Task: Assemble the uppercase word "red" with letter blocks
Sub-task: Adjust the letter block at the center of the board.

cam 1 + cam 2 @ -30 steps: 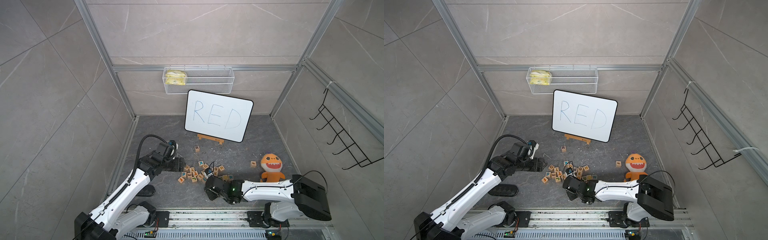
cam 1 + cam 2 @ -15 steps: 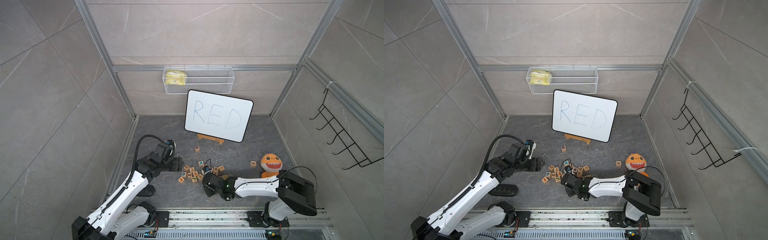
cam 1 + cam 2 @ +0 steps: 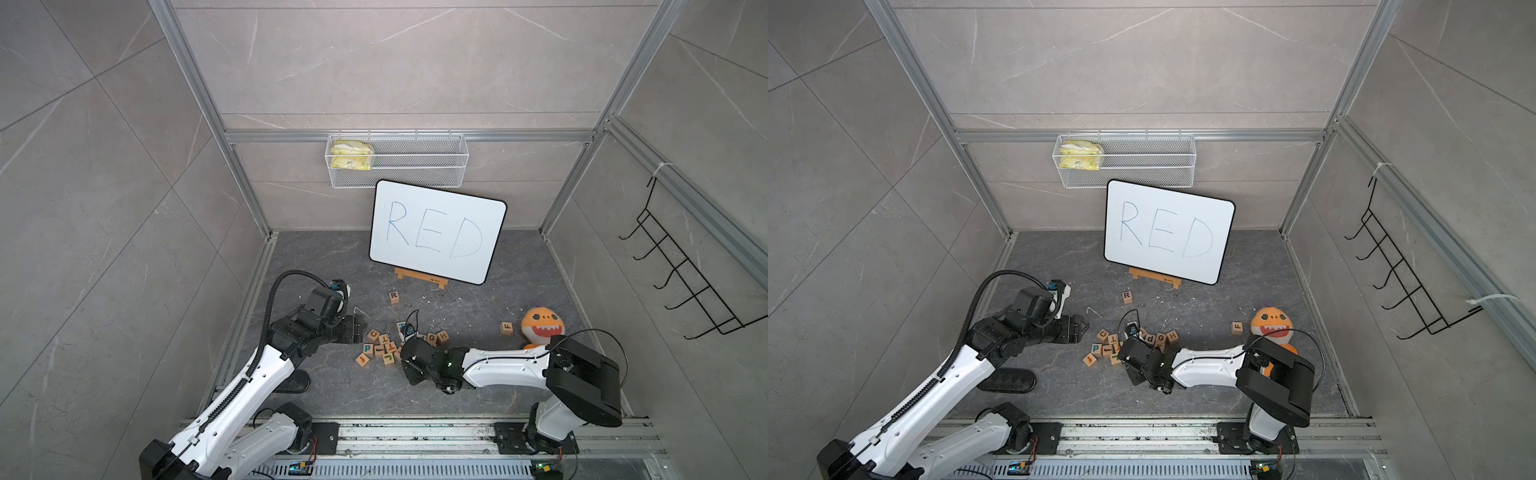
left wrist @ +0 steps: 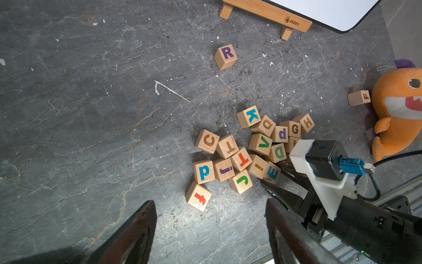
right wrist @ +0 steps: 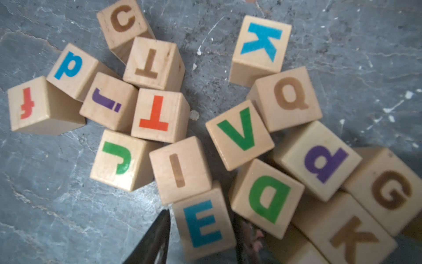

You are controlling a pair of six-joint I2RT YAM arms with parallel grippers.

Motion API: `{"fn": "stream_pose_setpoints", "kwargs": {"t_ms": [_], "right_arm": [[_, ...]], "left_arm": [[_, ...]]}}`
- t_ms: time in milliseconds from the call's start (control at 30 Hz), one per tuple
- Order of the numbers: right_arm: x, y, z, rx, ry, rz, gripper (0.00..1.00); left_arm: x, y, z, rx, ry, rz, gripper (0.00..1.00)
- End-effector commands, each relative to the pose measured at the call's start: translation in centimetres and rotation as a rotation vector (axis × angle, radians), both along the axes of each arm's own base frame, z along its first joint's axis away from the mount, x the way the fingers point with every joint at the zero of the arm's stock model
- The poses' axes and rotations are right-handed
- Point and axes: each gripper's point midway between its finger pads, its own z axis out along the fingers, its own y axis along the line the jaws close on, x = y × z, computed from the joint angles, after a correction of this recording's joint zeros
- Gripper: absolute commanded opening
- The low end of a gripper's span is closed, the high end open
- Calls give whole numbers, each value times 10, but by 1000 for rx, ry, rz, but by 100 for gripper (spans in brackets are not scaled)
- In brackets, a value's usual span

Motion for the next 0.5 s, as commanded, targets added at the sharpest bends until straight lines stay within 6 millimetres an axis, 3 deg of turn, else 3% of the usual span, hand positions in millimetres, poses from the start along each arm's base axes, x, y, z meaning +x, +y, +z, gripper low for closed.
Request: {"fn": "stream_pose_setpoints", "kwargs": {"t_ms": [0, 167, 467], "right_arm": [[9, 3, 5, -33, -36, 8, 47], [13, 2, 9, -64, -47, -5, 40], [12, -2, 4, -125, -37, 1, 43]], "left_arm": [[-6, -6, 5, -27, -3, -40, 79], [-7, -5, 10, -40, -17, -38, 79], [-9, 0, 21, -71, -79, -17, 79]]}}
